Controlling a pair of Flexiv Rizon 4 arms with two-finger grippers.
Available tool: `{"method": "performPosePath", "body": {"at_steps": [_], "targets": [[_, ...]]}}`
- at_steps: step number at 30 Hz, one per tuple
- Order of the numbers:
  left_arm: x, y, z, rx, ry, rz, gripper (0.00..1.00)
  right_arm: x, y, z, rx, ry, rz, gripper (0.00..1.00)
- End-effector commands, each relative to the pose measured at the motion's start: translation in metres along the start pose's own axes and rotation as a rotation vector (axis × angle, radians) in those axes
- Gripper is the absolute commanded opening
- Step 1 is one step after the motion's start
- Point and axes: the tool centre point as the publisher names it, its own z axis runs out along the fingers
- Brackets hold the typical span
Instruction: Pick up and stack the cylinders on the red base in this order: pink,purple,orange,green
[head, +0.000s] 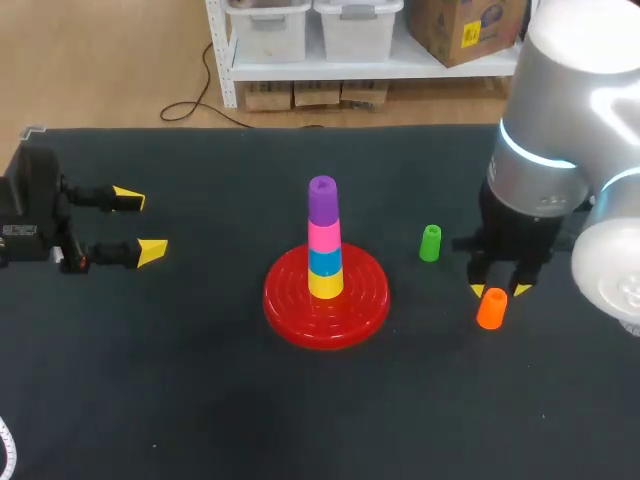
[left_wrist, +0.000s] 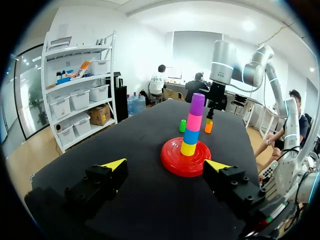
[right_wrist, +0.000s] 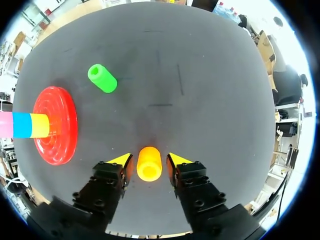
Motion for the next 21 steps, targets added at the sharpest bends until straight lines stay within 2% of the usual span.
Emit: {"method": "performPosePath", "body": {"at_steps": [1, 10, 15, 16, 17, 18, 19, 21], "targets": [[0.0023, -0.0004, 0.0018, -0.006, -0.009, 0.004, 1.00, 0.0039, -0.0009, -0.0004, 0.002, -0.004, -0.002, 0.43], [0.0023, -0.0004, 0.0018, -0.006, -0.009, 0.004, 1.00, 0.0069, -0.0020, 0.0012, 0.009, 0.000, -0.003, 0.41], [0.0023, -0.0004, 0.0018, -0.006, -0.009, 0.004, 1.00, 0.0072, -0.0024, 0.0014, 0.010, -0.001, -0.004, 0.35], [0.0023, -0.0004, 0.0018, -0.006, -0.009, 0.004, 1.00, 0.0073, -0.0025, 0.0015, 0.010, 0.001, -0.003, 0.33], [0.0023, -0.0004, 0.0018, -0.006, -0.009, 0.004, 1.00, 0.0078, -0.0028, 0.0021, 0.010, 0.003, -0.003, 0.23], [0.0023, -0.0004, 0.0018, -0.006, -0.009, 0.004, 1.00, 0.0083, -0.0031, 0.0025, 0.011, 0.004, -0.002, 0.08], [0.0023, -0.0004, 0.0018, -0.006, -0.009, 0.004, 1.00, 0.0089, -0.0032, 0.0027, 0.012, 0.005, -0.003, 0.00], [0.0023, -0.0004, 0.0018, -0.006, -0.009, 0.004, 1.00, 0.0098, -0.0035, 0.0026, 0.014, 0.007, -0.005, 0.00]]}}
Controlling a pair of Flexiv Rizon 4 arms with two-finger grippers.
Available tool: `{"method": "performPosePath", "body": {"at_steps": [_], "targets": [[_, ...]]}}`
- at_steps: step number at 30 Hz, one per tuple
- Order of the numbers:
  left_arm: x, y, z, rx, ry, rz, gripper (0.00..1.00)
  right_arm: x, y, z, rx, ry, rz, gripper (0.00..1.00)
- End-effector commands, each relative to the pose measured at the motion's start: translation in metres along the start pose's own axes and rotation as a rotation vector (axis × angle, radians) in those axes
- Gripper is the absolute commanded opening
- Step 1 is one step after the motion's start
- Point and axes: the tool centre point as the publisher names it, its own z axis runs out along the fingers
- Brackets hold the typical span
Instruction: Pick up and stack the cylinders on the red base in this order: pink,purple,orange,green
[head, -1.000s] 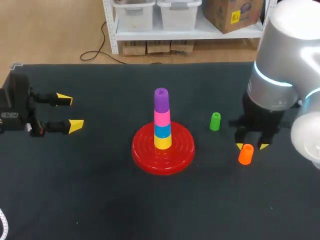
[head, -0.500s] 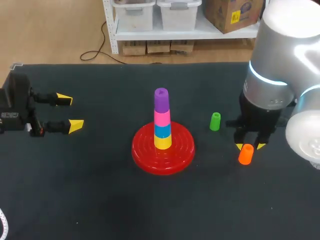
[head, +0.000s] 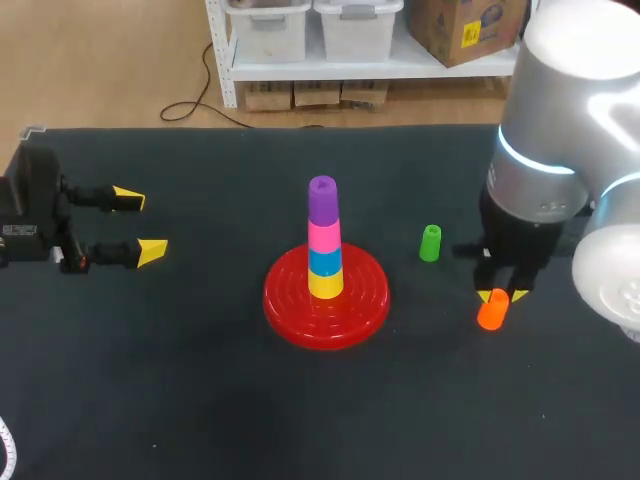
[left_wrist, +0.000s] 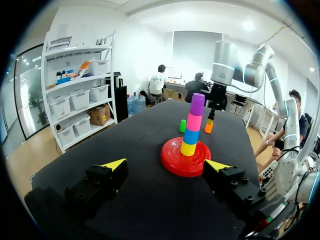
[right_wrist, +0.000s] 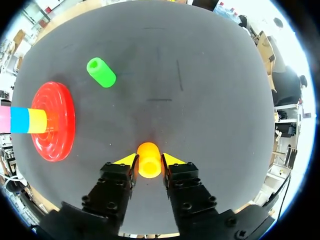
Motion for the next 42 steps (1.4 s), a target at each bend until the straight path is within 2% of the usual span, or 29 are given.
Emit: {"method": "performPosePath", "body": {"at_steps": [1, 6, 17, 23, 34, 42], "targets": [[0.002, 0.000, 0.002, -0.006, -0.009, 0.004, 1.00, 0.003, -0.001, -0.001, 0.001, -0.002, -0.001, 0.00], [0.002, 0.000, 0.002, -0.006, -0.009, 0.004, 1.00, 0.001, 0.000, -0.014, 0.001, -0.009, -0.005, 0.00], [0.002, 0.000, 0.002, -0.006, -0.009, 0.004, 1.00, -0.017, 0.014, -0.076, 0.006, -0.057, -0.035, 0.00], [0.002, 0.000, 0.002, -0.006, -0.009, 0.004, 1.00, -0.037, 0.028, -0.117, -0.016, -0.087, -0.048, 0.00], [0.002, 0.000, 0.002, -0.006, -0.009, 0.004, 1.00, -0.075, 0.064, -0.177, -0.064, -0.097, -0.042, 0.00], [0.002, 0.000, 0.002, -0.006, -0.009, 0.004, 1.00, -0.085, 0.103, -0.204, -0.076, -0.121, -0.083, 0.00]]}}
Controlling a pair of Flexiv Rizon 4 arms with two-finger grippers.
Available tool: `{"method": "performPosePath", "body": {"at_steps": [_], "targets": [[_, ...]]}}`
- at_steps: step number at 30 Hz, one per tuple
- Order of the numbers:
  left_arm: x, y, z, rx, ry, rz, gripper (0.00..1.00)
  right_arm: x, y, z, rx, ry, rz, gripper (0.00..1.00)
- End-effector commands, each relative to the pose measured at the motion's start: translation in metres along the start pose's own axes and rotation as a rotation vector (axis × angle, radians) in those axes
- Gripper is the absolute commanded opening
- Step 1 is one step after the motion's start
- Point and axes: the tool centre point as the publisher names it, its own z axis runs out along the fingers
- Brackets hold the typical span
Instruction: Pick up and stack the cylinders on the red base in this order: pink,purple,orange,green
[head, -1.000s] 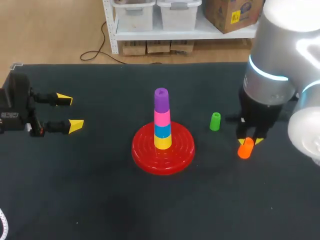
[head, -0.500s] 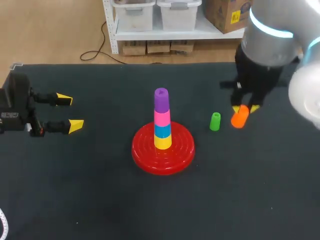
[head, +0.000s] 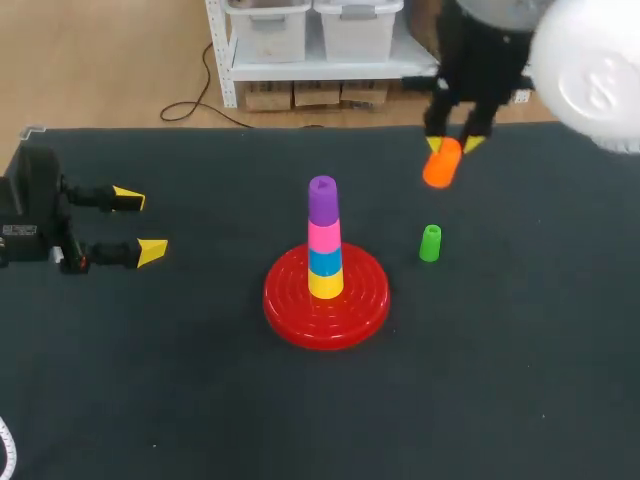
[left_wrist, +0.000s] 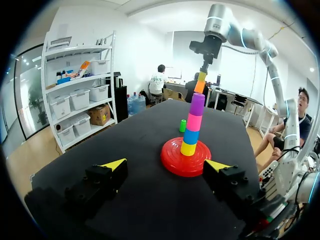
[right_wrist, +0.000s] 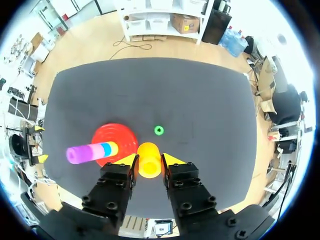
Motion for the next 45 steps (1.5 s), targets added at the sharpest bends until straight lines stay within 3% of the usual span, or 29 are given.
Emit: {"method": "performPosePath", "body": {"at_steps": [1, 15, 45], "targets": [[0.002, 0.000, 0.002, -0.006, -0.009, 0.004, 1.00, -0.010, 0.023, -0.010, 0.010, 0.026, -0.011, 0.00], [0.002, 0.000, 0.002, -0.006, -0.009, 0.004, 1.00, -0.005, 0.089, -0.019, -0.006, 0.026, -0.114, 0.00], [0.002, 0.000, 0.002, -0.006, -0.009, 0.004, 1.00, 0.007, 0.133, -0.008, 0.018, 0.050, -0.172, 0.00]]}}
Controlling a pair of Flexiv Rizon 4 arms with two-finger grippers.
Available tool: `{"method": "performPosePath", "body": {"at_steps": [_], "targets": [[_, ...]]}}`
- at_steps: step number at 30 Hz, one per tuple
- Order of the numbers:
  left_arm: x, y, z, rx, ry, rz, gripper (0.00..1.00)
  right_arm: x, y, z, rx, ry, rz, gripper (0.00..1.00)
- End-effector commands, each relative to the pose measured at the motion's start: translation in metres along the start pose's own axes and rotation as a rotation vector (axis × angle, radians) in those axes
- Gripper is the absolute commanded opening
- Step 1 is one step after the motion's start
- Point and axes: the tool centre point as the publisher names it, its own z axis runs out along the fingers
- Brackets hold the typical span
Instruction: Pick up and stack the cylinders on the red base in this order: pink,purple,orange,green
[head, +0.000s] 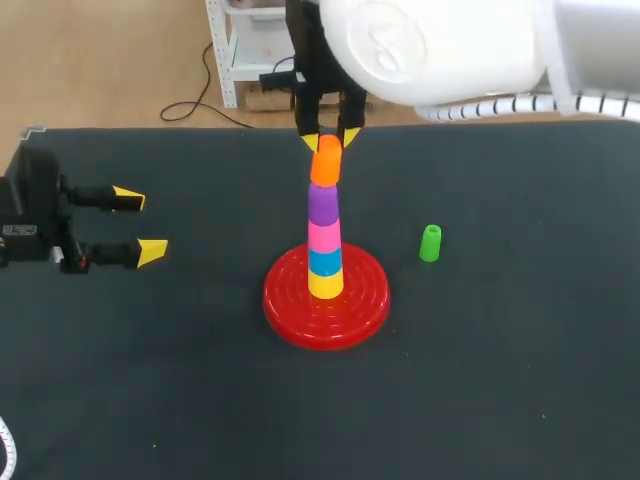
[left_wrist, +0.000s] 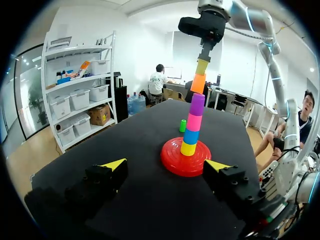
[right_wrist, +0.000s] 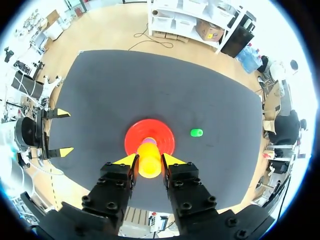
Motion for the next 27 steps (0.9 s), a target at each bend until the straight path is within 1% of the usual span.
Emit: {"method": "performPosePath", "body": {"at_steps": [1, 10, 18, 23, 27], "targets": [[0.002, 0.000, 0.002, -0.006, -0.009, 0.004, 1.00, 0.000, 0.004, 0.002, 0.004, 0.002, -0.002, 0.00], [0.002, 0.000, 0.002, -0.006, -0.009, 0.004, 1.00, -0.001, 0.006, 0.012, 0.022, 0.021, 0.000, 0.00], [0.002, 0.000, 0.002, -0.006, -0.009, 0.004, 1.00, -0.001, 0.008, 0.014, 0.029, 0.035, -0.002, 0.00], [0.002, 0.000, 0.002, -0.006, -0.009, 0.004, 1.00, 0.003, 0.012, 0.025, 0.060, 0.055, -0.013, 0.00], [0.002, 0.000, 0.002, -0.006, -0.009, 0.004, 1.00, 0.005, 0.011, 0.032, 0.067, 0.068, -0.009, 0.00]]}}
